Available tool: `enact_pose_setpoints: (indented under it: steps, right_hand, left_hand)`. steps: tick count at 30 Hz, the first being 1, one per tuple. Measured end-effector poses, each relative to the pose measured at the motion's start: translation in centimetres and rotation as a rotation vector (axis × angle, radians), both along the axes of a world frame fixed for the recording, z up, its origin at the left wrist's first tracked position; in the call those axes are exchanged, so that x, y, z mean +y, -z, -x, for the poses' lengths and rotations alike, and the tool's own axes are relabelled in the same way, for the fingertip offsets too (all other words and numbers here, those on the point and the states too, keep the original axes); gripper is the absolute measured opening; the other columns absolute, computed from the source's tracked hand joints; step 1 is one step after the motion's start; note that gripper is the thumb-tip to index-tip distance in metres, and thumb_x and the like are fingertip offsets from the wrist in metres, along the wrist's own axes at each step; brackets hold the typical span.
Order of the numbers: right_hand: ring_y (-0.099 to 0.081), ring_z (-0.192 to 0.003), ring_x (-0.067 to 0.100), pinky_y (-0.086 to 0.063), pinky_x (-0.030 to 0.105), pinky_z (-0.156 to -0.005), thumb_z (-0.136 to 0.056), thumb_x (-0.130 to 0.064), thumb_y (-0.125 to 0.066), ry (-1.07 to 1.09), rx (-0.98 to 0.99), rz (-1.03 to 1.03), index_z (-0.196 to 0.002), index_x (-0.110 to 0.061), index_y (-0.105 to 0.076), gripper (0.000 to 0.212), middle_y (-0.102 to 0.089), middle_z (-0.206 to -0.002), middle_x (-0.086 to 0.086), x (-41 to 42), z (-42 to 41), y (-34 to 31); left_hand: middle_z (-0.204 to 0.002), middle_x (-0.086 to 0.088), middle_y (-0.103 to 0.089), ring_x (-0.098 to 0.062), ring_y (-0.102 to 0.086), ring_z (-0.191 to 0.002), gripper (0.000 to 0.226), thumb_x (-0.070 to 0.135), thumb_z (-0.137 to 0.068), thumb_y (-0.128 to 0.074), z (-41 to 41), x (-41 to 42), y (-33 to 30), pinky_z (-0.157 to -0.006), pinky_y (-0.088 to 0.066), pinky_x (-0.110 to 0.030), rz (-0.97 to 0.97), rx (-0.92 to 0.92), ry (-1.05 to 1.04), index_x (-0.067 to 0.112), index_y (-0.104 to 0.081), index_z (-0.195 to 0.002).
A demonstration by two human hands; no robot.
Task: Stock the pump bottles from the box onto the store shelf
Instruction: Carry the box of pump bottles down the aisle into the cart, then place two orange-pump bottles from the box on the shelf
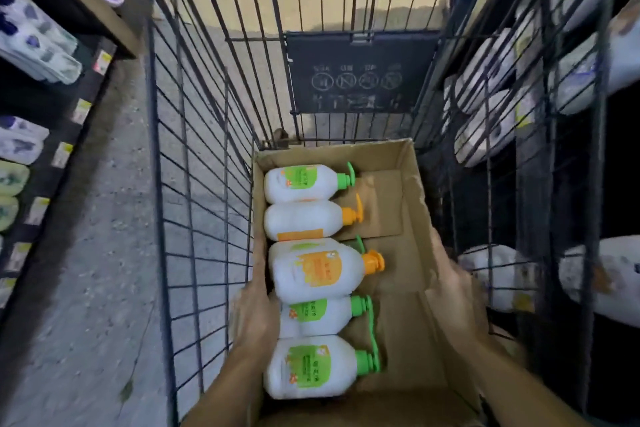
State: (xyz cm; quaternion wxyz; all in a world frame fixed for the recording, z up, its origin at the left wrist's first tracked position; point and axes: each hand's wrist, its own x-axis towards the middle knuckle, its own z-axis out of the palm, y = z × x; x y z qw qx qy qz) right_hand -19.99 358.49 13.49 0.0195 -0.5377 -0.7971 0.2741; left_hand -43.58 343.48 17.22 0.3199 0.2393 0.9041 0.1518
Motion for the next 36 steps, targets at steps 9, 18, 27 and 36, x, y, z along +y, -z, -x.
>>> enact_pose_setpoints:
  steps: [9,18,27,36]
  right_hand:
    - [-0.063,-0.100,0.039,-0.053,0.043,-0.071,-0.078,-0.007,-0.066,0.158,-0.219,0.070,-0.158,-0.026,-0.009,0.100,-0.058,-0.126,0.016,-1.2,1.5,0.2]
    - [-0.061,-0.106,0.028,-0.050,0.039,-0.088,-0.086,-0.015,-0.066,0.684,0.119,0.135,-0.108,-0.017,-0.066,0.022,-0.066,-0.111,0.005,-4.6,6.1,-7.2]
    - [-0.060,-0.117,0.030,-0.046,0.037,-0.098,-0.077,-0.064,-0.067,1.285,0.314,0.606,-0.125,-0.009,-0.058,0.074,-0.064,-0.123,0.011,-8.0,14.9,-4.0]
    - [-0.061,-0.118,0.029,-0.048,0.044,-0.101,-0.053,-0.078,-0.072,1.432,0.350,0.622,-0.132,-0.021,-0.055,0.099,-0.064,-0.128,0.006,-8.7,16.8,-0.8]
  left_hand:
    - [-0.115,-0.009,-0.059,-0.032,-0.060,-0.099,0.053,0.042,-0.095,-0.026,0.0,0.5,1.8,-0.082,-0.048,-0.040,0.195,-0.101,-0.003,0.035,-0.024,-0.148]
    - [-0.100,-0.009,-0.065,-0.032,-0.063,-0.092,0.019,0.013,-0.087,-0.046,5.6,10.0,-8.8,-0.064,-0.040,-0.033,0.254,0.308,0.655,0.014,-0.053,-0.105]
    - [-0.137,-0.015,-0.038,-0.033,-0.043,-0.122,0.034,0.024,-0.094,-0.051,6.1,18.9,-1.9,-0.083,-0.042,-0.038,0.202,0.152,1.140,0.006,-0.049,-0.123]
    - [-0.138,-0.017,-0.037,-0.033,-0.040,-0.122,0.090,0.055,-0.084,-0.057,6.7,17.3,5.8,-0.099,-0.035,-0.039,0.280,0.282,1.613,-0.002,-0.022,-0.145]
